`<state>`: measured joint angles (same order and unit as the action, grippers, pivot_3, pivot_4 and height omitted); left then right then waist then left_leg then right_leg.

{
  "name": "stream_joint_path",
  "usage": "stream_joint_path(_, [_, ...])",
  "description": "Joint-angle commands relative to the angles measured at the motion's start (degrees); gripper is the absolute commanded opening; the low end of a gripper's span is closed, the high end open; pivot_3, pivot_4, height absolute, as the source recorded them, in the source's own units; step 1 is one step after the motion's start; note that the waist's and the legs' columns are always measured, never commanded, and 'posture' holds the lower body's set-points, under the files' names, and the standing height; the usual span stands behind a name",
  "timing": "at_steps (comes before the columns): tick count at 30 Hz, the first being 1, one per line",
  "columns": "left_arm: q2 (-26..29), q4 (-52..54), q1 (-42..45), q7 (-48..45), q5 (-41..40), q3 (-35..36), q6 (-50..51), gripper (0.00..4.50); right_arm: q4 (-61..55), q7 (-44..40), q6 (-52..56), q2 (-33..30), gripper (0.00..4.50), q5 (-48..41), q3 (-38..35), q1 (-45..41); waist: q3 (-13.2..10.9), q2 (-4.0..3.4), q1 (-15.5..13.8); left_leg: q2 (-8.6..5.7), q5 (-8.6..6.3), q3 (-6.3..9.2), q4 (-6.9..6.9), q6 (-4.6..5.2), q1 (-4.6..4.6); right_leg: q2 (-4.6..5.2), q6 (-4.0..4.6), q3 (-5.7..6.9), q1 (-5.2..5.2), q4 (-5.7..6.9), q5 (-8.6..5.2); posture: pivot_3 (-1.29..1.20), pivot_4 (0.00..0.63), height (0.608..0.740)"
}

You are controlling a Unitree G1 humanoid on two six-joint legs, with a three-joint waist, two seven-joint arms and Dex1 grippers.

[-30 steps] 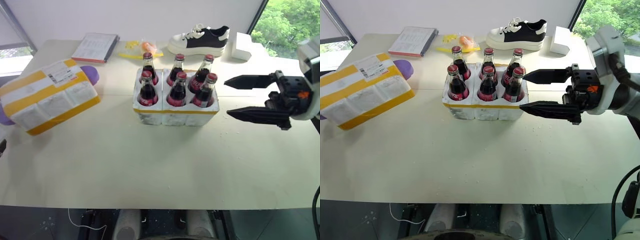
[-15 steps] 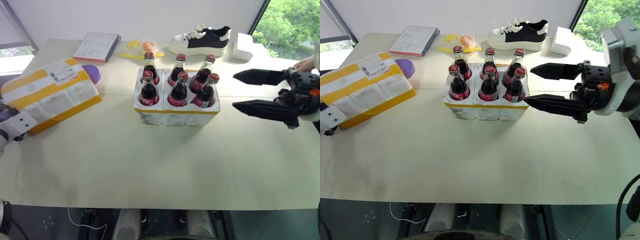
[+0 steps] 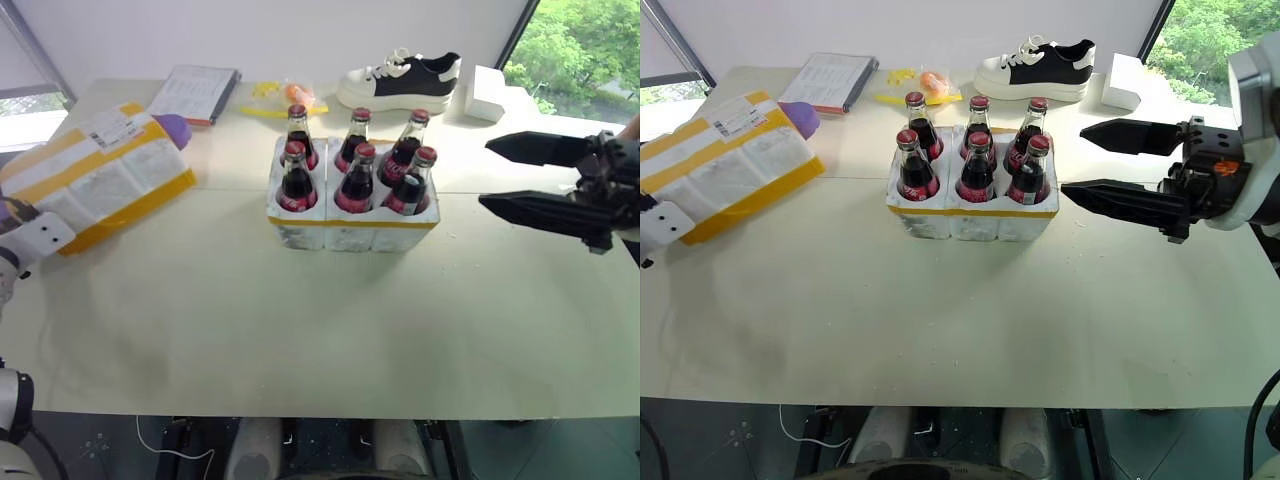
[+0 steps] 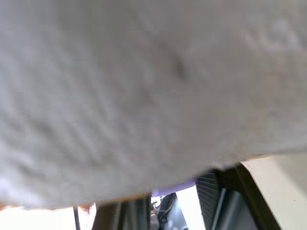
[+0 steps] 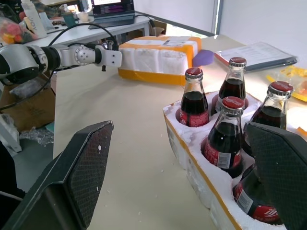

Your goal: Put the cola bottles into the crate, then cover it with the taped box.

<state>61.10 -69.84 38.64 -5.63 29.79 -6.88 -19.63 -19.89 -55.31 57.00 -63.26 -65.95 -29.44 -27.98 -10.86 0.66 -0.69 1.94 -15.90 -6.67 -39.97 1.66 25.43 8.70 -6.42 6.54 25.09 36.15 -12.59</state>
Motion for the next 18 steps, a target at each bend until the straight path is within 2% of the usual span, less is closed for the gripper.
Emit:
stream_joint_path(1, [0.88,-0.29,1.54,-1.0,-0.76,-0.46,-0.13,1.11,-0.14,-0.28,-1.48,-1.13,4.5,0.54,-2.32,0.7,0.0,0.0,0.0,0.0,0.0,0.0,0.0,0.0,0.0,0.0,0.0,0.0,0.0,0.0,0.0,0.0,0.15,0.74])
stream_joint_path(7, [3.19,2.79,4.37,-2.97,-2.3,0.59,-1.99,1.11,0.98,-1.38,-1.85,-2.08,4.5,1.99,-2.9,3.51,0.01,0.05,0.0,0.0,0.0,0.0,-0.03,0.0,0.01,0.0,0.0,0.01,-0.02,0.01,0.0,0.0,0.15,0.74])
stream_joint_path(13, [5.61,11.86,6.87,-6.75,-5.36,2.8,-3.73,1.11,0.03,-5.43,-6.69,-2.49,4.5,8.42,-3.17,10.04,0.01,0.17,-0.03,-0.01,0.01,0.0,-0.05,-0.01,0.05,-0.01,0.0,0.02,-0.02,0.01,0.0,0.0,0.15,0.74])
stream_joint_path(18, [6.53,20.42,8.72,-9.46,-6.72,4.08,-3.15,1.11,1.6,-6.23,-8.21,-2.1,4.5,10.51,-3.2,11.53,0.01,0.17,0.06,-0.01,0.02,-0.02,-0.06,-0.01,0.03,-0.04,-0.01,0.01,-0.03,0.02,0.0,0.0,0.15,0.74])
